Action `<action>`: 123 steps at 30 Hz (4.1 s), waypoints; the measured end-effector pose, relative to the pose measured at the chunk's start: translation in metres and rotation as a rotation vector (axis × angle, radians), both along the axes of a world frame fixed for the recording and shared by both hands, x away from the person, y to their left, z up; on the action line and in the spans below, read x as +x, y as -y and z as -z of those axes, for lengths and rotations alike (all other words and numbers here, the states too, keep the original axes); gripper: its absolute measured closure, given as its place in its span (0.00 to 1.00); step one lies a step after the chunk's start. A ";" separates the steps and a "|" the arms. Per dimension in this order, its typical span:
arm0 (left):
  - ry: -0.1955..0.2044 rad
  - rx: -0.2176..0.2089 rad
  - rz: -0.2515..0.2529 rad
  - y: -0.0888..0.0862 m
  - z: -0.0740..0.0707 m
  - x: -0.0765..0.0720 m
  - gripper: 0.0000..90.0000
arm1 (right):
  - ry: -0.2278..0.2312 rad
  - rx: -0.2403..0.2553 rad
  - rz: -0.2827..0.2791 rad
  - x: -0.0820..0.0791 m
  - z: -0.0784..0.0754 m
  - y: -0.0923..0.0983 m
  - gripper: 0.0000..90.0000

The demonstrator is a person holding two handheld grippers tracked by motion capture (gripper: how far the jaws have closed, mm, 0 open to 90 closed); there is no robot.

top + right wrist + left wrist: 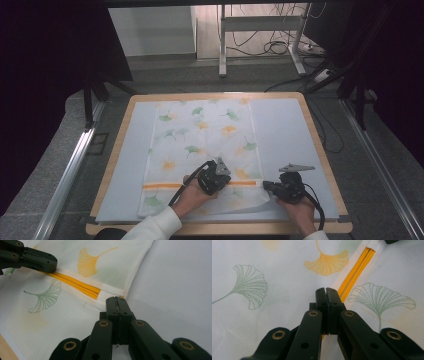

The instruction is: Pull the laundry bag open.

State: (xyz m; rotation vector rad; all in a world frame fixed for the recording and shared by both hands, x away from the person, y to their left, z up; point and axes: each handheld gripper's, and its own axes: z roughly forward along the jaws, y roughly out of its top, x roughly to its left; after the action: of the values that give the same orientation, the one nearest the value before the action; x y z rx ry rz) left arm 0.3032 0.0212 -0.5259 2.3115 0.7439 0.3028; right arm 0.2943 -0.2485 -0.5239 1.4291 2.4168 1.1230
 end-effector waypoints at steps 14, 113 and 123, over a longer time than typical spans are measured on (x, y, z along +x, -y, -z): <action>-0.017 -0.004 -0.012 -0.010 0.000 -0.002 1.00 | 0.005 -0.002 -0.003 0.000 0.000 0.000 0.99; -0.097 0.004 -0.143 -0.094 -0.001 -0.012 1.00 | 0.011 -0.006 -0.006 0.000 0.000 0.000 0.99; -0.099 0.007 -0.156 -0.103 -0.001 -0.014 1.00 | 0.012 -0.007 -0.007 0.000 0.000 0.000 0.99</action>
State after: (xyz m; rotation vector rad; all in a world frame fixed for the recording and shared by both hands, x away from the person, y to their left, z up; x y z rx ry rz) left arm 0.2895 0.1241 -0.5253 2.2929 0.9762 0.2622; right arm 0.2938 -0.2483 -0.5242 1.4088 2.4171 1.1207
